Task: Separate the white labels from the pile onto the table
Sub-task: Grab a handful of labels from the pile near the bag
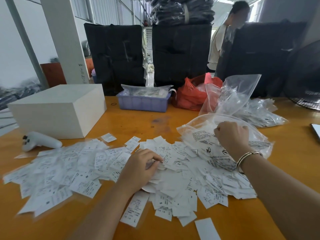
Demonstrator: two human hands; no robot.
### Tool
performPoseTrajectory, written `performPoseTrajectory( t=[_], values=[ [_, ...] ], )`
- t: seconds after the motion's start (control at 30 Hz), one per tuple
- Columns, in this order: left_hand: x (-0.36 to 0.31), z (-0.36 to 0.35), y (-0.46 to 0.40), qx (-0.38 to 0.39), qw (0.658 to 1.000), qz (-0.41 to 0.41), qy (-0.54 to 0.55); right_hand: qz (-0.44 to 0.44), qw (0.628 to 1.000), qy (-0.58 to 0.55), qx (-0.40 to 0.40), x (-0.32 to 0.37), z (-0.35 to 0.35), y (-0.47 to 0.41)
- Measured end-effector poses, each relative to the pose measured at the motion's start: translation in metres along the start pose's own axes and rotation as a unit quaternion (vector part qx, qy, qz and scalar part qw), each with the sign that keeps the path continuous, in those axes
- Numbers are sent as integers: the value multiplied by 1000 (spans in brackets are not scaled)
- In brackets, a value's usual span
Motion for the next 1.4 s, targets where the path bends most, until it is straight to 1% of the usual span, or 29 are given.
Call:
performPoseTrajectory(
  t=[0.07,0.13,0.17,0.23,0.27,0.3,0.37,0.43,0.47,0.53,0.57,0.6,0.67,0.73,0.77,0.8,0.87,0.93,1.0,1.03,1.07,1.1,1.17,1.2,1.23,1.27,1.3,1.33,1.4],
  values=[
    [2,3,0,-13,1000,11,9,11,990,-127,-59,10,19,5],
    [5,5,0,-28,999,25,19,30,967,-238,-87,27,30,14],
    [6,6,0,-32,999,30,24,48,962,-252,-89,38,32,18],
    [7,7,1,-33,999,34,27,81,969,-216,-90,55,30,24],
    [8,7,1,-32,999,33,25,79,974,-193,-85,54,25,23],
    [8,7,1,-31,999,32,25,57,979,-181,-72,46,18,19],
    [8,7,2,-31,999,31,25,-25,982,-186,-24,18,2,10],
    [10,6,1,-30,999,32,20,-95,965,-245,-3,-6,-6,6],
    [10,6,0,-31,999,33,18,-110,951,-289,-19,-13,-3,6],
    [12,6,-1,-39,998,37,25,-98,920,-373,-70,-11,13,9],
    [13,8,-2,-45,997,42,36,-80,899,-423,-79,-3,20,13],
    [14,9,-2,-53,996,47,53,-62,872,-479,-71,8,24,19],
    [16,13,-2,-69,990,64,102,-50,810,-584,-8,36,20,33],
    [20,14,0,-72,979,97,167,-54,744,-659,93,69,7,53],
    [22,13,1,-66,970,115,204,-50,726,-672,138,85,-1,64],
    [23,11,2,-57,961,130,237,-39,724,-666,172,99,-7,76],
    [25,7,2,-41,954,151,258,-6,743,-631,221,121,-21,96],
    [29,6,3,-51,957,163,235,27,766,-593,245,134,-29,108],
    [33,11,3,-86,956,172,221,36,783,-575,233,135,-30,107],
    [38,14,4,-105,949,186,230,32,796,-567,208,130,-28,103],
    [43,15,5,-123,938,205,253,28,816,-550,176,123,-26,98],
    [48,16,7,-136,923,223,283,39,848,-508,144,117,-25,95],
    [54,15,9,-152,897,250,331,107,926,-341,119,118,-29,96],
    [56,15,9,-156,889,260,342,143,948,-256,126,122,-36,101],
    [57,15,10,-158,886,266,347,166,957,-196,138,125,-44,104],
    [58,14,10,-159,885,268,347,179,959,-164,143,126,-49,106],
    [58,14,11,-161,884,269,346,182,960,-155,143,128,-52,106],
    [57,15,11,-166,884,269,344,179,961,-160,140,127,-52,105],
    [57,18,12,-178,889,261,331,158,955,-206,140,125,-51,101]
  ],
)
Point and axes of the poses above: each hand's wrist, its own y-axis away from the middle knuckle, its own z-axis out of the back of the hand, x = y × z, the point moved 10 cm from there along -y, towards the middle knuckle, and after that the axes turned 2 degrees about -x, right-handed, at the moved point
